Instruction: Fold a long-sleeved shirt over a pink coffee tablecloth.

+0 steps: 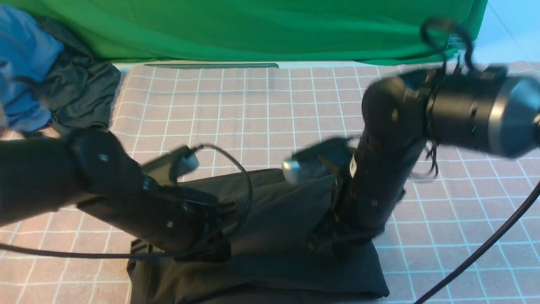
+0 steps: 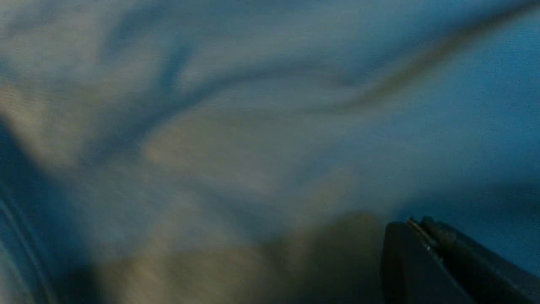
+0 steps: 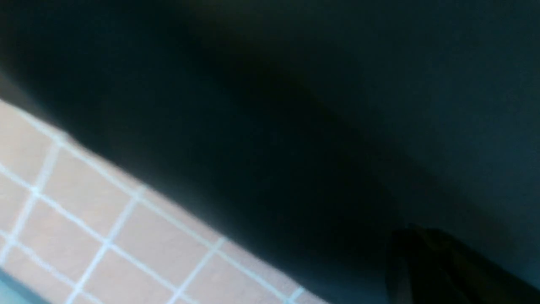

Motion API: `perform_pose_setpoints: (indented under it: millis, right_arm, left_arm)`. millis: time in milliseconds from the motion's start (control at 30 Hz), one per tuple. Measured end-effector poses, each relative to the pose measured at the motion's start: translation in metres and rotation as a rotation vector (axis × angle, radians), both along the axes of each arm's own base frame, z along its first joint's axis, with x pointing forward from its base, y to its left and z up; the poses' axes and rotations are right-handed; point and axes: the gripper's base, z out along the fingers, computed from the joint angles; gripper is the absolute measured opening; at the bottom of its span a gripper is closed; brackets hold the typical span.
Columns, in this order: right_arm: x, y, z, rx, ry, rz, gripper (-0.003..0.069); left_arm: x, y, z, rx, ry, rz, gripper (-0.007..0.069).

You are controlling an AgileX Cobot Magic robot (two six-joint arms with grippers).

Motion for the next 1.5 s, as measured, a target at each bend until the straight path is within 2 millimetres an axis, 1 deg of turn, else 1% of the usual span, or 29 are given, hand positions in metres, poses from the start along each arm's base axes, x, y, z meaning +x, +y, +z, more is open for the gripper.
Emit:
perform_pose_setpoints:
  millis: [100, 200, 300, 367, 433, 533, 567, 633, 733, 767, 833, 867, 900, 933, 1000, 1033, 1067, 1100, 1200, 1233, 1267, 1333, 1400, 1433, 1500]
  right_arm:
    - [-0.005, -0.004, -0.016, -0.020, 0.026, -0.007, 0.0038]
    - [-0.008, -0.010, -0.023, -0.043, 0.042, -0.013, 0.0038]
    - [-0.007, -0.014, -0.024, -0.051, 0.042, -0.018, 0.0038]
    - [-0.007, -0.015, -0.025, -0.062, 0.042, -0.015, 0.0038]
    - [-0.007, -0.016, -0.025, -0.068, 0.042, -0.015, 0.0038]
    - [-0.007, -0.017, -0.025, -0.074, 0.041, -0.021, 0.0038]
    - [-0.007, -0.017, -0.025, -0.074, 0.041, -0.021, 0.0038]
    - [-0.007, -0.017, -0.021, -0.071, 0.037, -0.031, 0.0038]
    - [-0.004, -0.014, -0.008, -0.048, 0.012, -0.031, 0.0038]
    - [-0.001, -0.010, 0.004, -0.016, -0.020, -0.032, 0.0038]
    - [0.000, -0.005, 0.018, 0.029, -0.056, -0.026, 0.0038]
    - [0.001, 0.001, 0.029, 0.074, -0.083, -0.013, 0.0038]
    - [0.001, 0.005, 0.036, 0.101, -0.097, -0.001, 0.0038]
    - [0.000, 0.011, 0.041, 0.129, -0.109, 0.015, 0.0038]
    - [-0.002, 0.022, 0.047, 0.170, -0.131, 0.040, 0.0038]
    - [-0.003, 0.027, 0.046, 0.180, -0.136, 0.051, 0.0038]
    - [-0.003, 0.028, 0.046, 0.183, -0.137, 0.053, 0.0038]
    - [-0.005, 0.036, 0.040, 0.191, -0.141, 0.062, 0.0038]
    - [-0.006, 0.050, 0.020, 0.177, -0.123, 0.080, 0.0038]
    - [-0.007, 0.055, 0.012, 0.168, -0.113, 0.090, 0.0038]
    - [-0.007, 0.057, 0.006, 0.160, -0.104, 0.094, 0.0038]
    - [-0.012, 0.065, -0.007, 0.139, -0.077, 0.116, 0.0038]
    - [-0.017, 0.070, -0.013, 0.127, -0.060, 0.134, 0.0038]
    - [-0.022, 0.073, -0.015, 0.118, -0.044, 0.152, 0.0038]
    - [-0.028, 0.077, -0.015, 0.113, -0.034, 0.173, 0.0038]
  left_arm:
    - [-0.001, 0.001, -0.009, 0.039, 0.044, -0.038, 0.0014]
    - [-0.006, 0.003, -0.007, 0.053, 0.071, -0.071, 0.0014]
    - [-0.012, 0.005, 0.000, 0.063, 0.080, -0.096, 0.0014]
    - [-0.016, 0.009, 0.001, 0.094, 0.098, -0.099, 0.0014]
    - [-0.021, 0.013, -0.005, 0.131, 0.122, -0.084, 0.0014]
    - [-0.034, 0.022, -0.020, 0.184, 0.176, -0.078, 0.0014]
    - [-0.035, 0.022, -0.020, 0.185, 0.178, -0.078, 0.0014]
    - [-0.037, 0.023, -0.019, 0.183, 0.168, -0.071, 0.0014]
    - [-0.038, 0.024, -0.013, 0.177, 0.140, -0.065, 0.0014]
    - [-0.037, 0.024, -0.006, 0.174, 0.117, -0.060, 0.0014]
    - [-0.036, 0.025, 0.004, 0.171, 0.081, -0.046, 0.0014]
    - [-0.035, 0.025, 0.012, 0.172, 0.052, -0.028, 0.0014]
    - [-0.034, 0.026, 0.017, 0.176, 0.040, -0.010, 0.0014]
    - [-0.033, 0.028, 0.022, 0.188, 0.016, 0.005, 0.0014]
    - [-0.033, 0.032, 0.025, 0.215, 0.002, 0.034, 0.0014]
    - [-0.033, 0.034, 0.025, 0.235, -0.002, 0.042, 0.0014]
    - [-0.032, 0.034, 0.024, 0.239, -0.003, 0.039, 0.0014]
    - [-0.031, 0.036, 0.022, 0.255, -0.002, 0.055, 0.0014]
    - [-0.026, 0.042, 0.013, 0.267, 0.009, 0.087, 0.0014]
    - [-0.025, 0.046, 0.006, 0.277, 0.036, 0.105, 0.0014]
    - [-0.025, 0.048, 0.004, 0.283, 0.048, 0.109, 0.0014]
    - [-0.025, 0.058, -0.004, 0.301, 0.088, 0.141, 0.0014]
    - [-0.026, 0.066, -0.008, 0.307, 0.106, 0.168, 0.0014]
    - [-0.027, 0.073, -0.011, 0.312, 0.115, 0.186, 0.0014]
    - [-0.027, 0.079, -0.013, 0.314, 0.126, 0.207, 0.0014]
